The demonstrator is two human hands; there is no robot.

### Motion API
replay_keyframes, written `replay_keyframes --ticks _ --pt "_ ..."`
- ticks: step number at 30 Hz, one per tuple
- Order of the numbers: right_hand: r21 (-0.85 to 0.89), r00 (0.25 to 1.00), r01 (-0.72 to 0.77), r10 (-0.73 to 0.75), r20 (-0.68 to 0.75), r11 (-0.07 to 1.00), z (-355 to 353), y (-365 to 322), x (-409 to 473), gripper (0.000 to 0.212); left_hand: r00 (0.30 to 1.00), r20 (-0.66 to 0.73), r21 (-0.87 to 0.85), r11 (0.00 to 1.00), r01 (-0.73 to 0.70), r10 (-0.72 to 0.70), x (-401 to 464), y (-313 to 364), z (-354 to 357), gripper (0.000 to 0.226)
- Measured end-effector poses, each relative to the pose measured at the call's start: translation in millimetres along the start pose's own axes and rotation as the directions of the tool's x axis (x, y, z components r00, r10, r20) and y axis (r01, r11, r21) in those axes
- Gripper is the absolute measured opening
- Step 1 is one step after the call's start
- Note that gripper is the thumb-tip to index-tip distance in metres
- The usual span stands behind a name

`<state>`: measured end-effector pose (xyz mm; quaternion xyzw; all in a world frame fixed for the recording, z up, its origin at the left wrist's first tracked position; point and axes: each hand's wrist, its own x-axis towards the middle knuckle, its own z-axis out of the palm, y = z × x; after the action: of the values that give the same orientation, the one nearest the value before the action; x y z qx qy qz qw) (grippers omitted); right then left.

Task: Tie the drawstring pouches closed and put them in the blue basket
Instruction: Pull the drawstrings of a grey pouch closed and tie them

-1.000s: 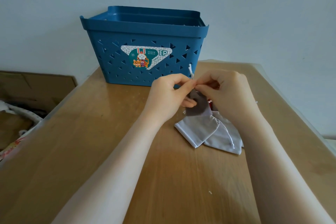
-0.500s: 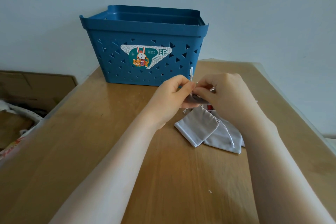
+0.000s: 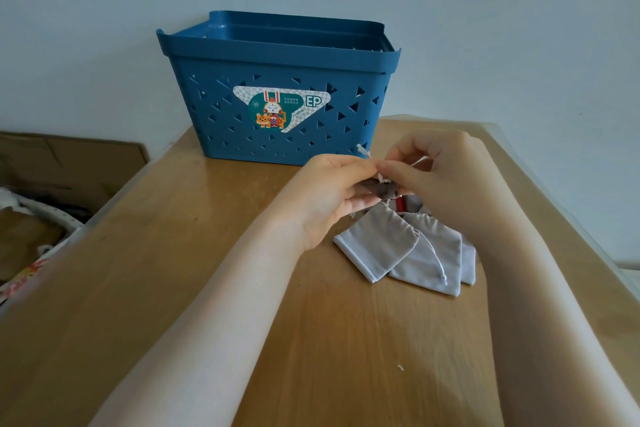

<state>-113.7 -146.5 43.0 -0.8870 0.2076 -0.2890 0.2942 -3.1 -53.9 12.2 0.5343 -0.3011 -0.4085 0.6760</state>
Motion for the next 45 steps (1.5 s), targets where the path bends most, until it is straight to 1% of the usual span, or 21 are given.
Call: replay_keyframes --ticks 4,7,9,12,15,19,22,24,26,28,31,33,35,40,43,45 --pt "0.062 0.997 0.077 -0.077 -0.009 0.995 -0.4 0.8 0.2 0.01 0.998 -0.044 -0.128 0.991 0.038 -0.044 -0.3 4.5 -1.5 0.017" --pt "0.06 0.992 0.124 -0.122 -0.029 0.991 3.8 3.1 0.7 0.012 0.99 -0.106 -0.233 0.97 0.064 -0.091 0.6 7.1 -2.1 0.019" --pt "0.017 0.985 0.166 -0.165 -0.039 0.986 7.0 5.3 1.3 0.011 0.985 -0.124 -0.288 0.954 0.08 -0.12 1.5 6.0 -2.2 0.016" --pt "-0.052 0.963 0.261 -0.263 -0.053 0.964 9.5 8.6 2.1 0.01 0.982 -0.138 -0.279 0.957 0.084 -0.126 1.8 4.5 -2.9 0.014" --pt "-0.109 0.931 0.356 -0.362 -0.044 0.928 10.6 10.2 3.0 0.008 0.983 -0.121 -0.27 0.958 0.098 -0.135 -0.6 5.8 -3.7 0.014" --pt "-0.173 0.915 0.394 -0.403 -0.019 0.903 15.3 11.5 4.3 0.012 0.985 -0.096 -0.284 0.952 0.113 -0.146 -2.0 6.6 -3.1 0.014" --pt "-0.135 0.927 0.369 -0.374 -0.011 0.919 16.1 9.7 3.8 0.008 0.99 -0.109 -0.247 0.967 0.061 -0.09 -1.6 8.0 -2.5 0.016" --pt "-0.066 0.948 0.317 -0.317 0.007 0.946 13.5 5.7 2.5 0.012 0.992 -0.122 -0.223 0.975 0.014 -0.042 -1.3 9.2 -3.7 0.017" --pt "0.038 0.977 0.215 -0.215 -0.002 0.976 11.6 2.5 1.8 0.014 0.992 -0.126 -0.183 0.983 -0.03 0.007 -1.0 10.3 -4.9 0.015" --pt "0.142 0.996 0.09 -0.086 -0.039 0.986 11.3 2.1 2.6 0.009 0.991 -0.123 -0.129 0.989 -0.071 0.055 -1.1 11.2 -5.1 0.016" --pt "0.204 0.999 -0.013 0.022 -0.042 0.979 12.9 3.9 3.2 0.01 0.985 -0.129 -0.053 0.991 -0.122 0.114 -2.5 11.5 -3.9 0.02" --pt "0.228 0.999 -0.03 0.036 -0.023 0.973 13.6 2.6 2.7 0.01 0.981 -0.124 -0.004 0.989 -0.149 0.148 -3.8 11.3 -2.9 0.02" --pt "0.231 0.999 -0.02 0.03 -0.038 0.973 14.3 1.2 2.5 0.01 0.979 -0.108 0.02 0.985 -0.172 0.173 -4.2 10.7 -2.1 0.021" --pt "0.216 0.996 0.014 0.005 -0.088 0.976 16.6 0.6 2.4 0.005 0.979 -0.081 0.01 0.983 -0.185 0.186 -4.6 10.2 -0.8 0.02" --pt "0.239 1.0 0.011 -0.006 -0.023 0.971 13.5 1.4 1.4 0.007 0.987 -0.04 0.029 0.988 -0.155 0.156 -5.0 11.3 -4.0 0.02" --pt "0.209 0.999 0.023 -0.027 0.018 0.978 11.1 2.4 1.2 0.008 0.99 -0.005 0.076 0.987 -0.139 0.14 -5.7 12.4 -7.5 0.018"
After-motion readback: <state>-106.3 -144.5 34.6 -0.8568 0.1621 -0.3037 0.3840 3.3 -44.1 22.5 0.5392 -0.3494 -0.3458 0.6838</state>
